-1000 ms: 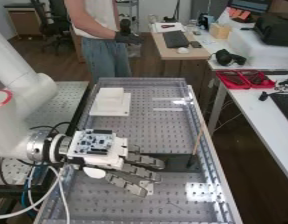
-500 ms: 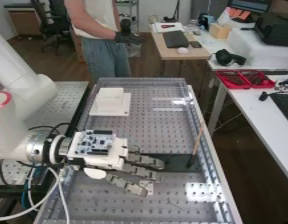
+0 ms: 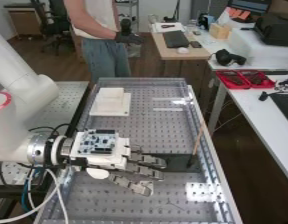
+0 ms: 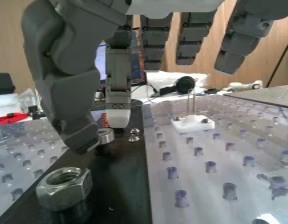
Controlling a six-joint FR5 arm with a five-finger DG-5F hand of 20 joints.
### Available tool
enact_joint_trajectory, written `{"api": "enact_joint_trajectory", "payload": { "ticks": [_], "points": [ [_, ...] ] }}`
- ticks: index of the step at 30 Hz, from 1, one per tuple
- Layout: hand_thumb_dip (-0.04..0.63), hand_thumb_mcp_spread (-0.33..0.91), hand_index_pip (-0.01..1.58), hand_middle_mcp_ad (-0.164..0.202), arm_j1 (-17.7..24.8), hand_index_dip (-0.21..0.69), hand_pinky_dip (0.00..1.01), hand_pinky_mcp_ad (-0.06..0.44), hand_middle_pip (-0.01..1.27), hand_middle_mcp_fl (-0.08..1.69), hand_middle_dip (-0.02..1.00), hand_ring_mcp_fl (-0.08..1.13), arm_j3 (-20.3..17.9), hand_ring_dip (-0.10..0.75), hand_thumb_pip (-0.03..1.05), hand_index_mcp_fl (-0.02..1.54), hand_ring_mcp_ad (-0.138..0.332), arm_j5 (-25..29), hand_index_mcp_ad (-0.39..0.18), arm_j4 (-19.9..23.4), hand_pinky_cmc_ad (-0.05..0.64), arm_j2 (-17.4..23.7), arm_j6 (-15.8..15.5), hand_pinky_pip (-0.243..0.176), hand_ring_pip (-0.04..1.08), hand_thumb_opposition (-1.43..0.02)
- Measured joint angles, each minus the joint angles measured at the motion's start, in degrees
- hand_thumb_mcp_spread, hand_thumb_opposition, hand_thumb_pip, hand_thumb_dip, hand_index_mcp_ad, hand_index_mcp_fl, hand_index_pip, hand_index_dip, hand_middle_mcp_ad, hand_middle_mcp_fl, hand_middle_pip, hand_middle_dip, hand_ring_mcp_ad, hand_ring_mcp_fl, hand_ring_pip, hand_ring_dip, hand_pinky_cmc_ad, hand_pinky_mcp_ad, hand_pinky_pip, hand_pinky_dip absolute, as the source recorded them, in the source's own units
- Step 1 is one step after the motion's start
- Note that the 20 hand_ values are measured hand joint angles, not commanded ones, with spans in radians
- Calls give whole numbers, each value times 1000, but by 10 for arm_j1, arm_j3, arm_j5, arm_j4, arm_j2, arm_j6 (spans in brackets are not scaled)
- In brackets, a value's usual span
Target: Grab the bearing and place it in the white container
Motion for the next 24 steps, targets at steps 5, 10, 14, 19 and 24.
{"api": "enact_joint_trajectory", "payload": {
  "ticks": [5,10,14,19,24],
  "points": [
    [251,538,1292,28,-1,243,178,279,147,47,202,14,4,101,438,272,108,-1,-120,-1,358,-2,0,-42,106,-812],
    [251,538,1290,28,-2,239,178,279,147,47,202,14,3,101,443,272,108,-1,-120,-1,360,-2,1,-42,106,-810],
    [251,538,1288,28,-1,232,178,279,147,44,202,14,0,101,456,272,108,1,-120,0,360,-1,3,-42,106,-810],
    [253,536,1286,24,-1,232,178,279,147,44,202,14,-3,101,466,272,108,3,-120,1,360,0,4,-42,106,-810],
    [253,539,1286,24,-1,232,178,279,147,44,202,14,-3,101,466,272,108,3,-120,-2,360,0,3,-42,106,-810]
  ]
}}
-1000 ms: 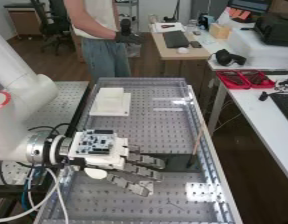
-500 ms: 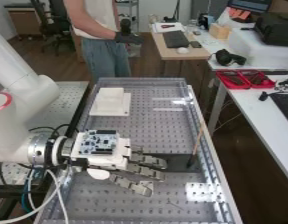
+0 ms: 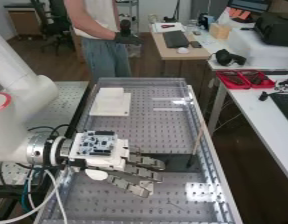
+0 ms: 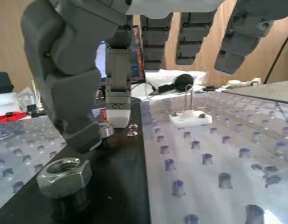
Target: Grab the bearing and place it in the white container
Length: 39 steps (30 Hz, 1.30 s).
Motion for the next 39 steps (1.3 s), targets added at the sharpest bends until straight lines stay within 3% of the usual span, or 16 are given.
{"api": "enact_joint_trajectory", "payload": {
  "ticks": [25,39],
  "points": [
    [255,534,1283,24,4,232,178,279,147,47,202,14,3,101,464,290,103,5,-120,-3,356,-6,-3,-42,106,-798],
    [250,531,1342,24,3,218,180,279,147,105,202,17,4,101,415,436,101,1,-115,5,360,-4,-2,-24,106,-860]
  ]
}}
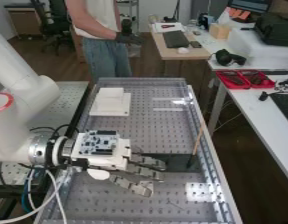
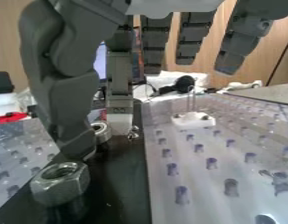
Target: Grab the bearing and place it in the white container
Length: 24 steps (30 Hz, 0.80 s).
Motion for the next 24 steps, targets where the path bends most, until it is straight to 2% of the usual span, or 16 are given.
{"api": "enact_joint_trajectory", "payload": {
  "ticks": [5,13,24],
  "points": [
    [250,529,1342,24,1,218,180,279,147,117,202,14,1,101,415,452,101,0,-115,1,356,1,3,-10,106,-881],
    [250,531,1339,24,2,202,180,279,147,113,202,14,2,101,414,476,101,1,-115,-2,358,8,4,-10,110,-929],
    [250,531,1339,24,4,202,176,278,147,113,202,14,-3,103,414,476,101,-10,-115,-19,354,47,8,-10,106,-925]
  ]
}}
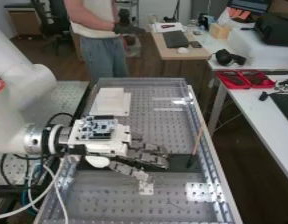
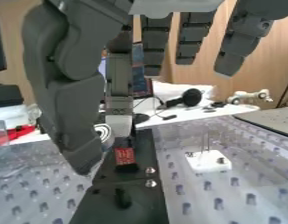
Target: Grab the bearing and place it in the white container
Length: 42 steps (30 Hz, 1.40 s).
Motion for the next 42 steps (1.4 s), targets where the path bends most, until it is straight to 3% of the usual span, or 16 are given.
{"api": "enact_joint_trajectory", "payload": {
  "ticks": [7,13,24,42],
  "points": [
    [250,531,1339,26,10,202,176,279,147,131,202,14,-23,101,414,476,101,-6,-115,-17,354,42,0,0,110,-925],
    [250,531,1339,24,53,202,180,279,147,134,206,14,-73,101,414,476,101,31,-115,-16,351,96,3,3,110,-929],
    [250,531,1339,24,184,202,178,278,147,134,206,14,-150,101,414,476,103,174,-115,-17,346,179,4,3,110,-929],
    [250,531,1339,26,391,202,178,278,147,134,218,14,-189,101,414,476,103,397,-115,-35,346,230,4,3,110,-929]
  ]
}}
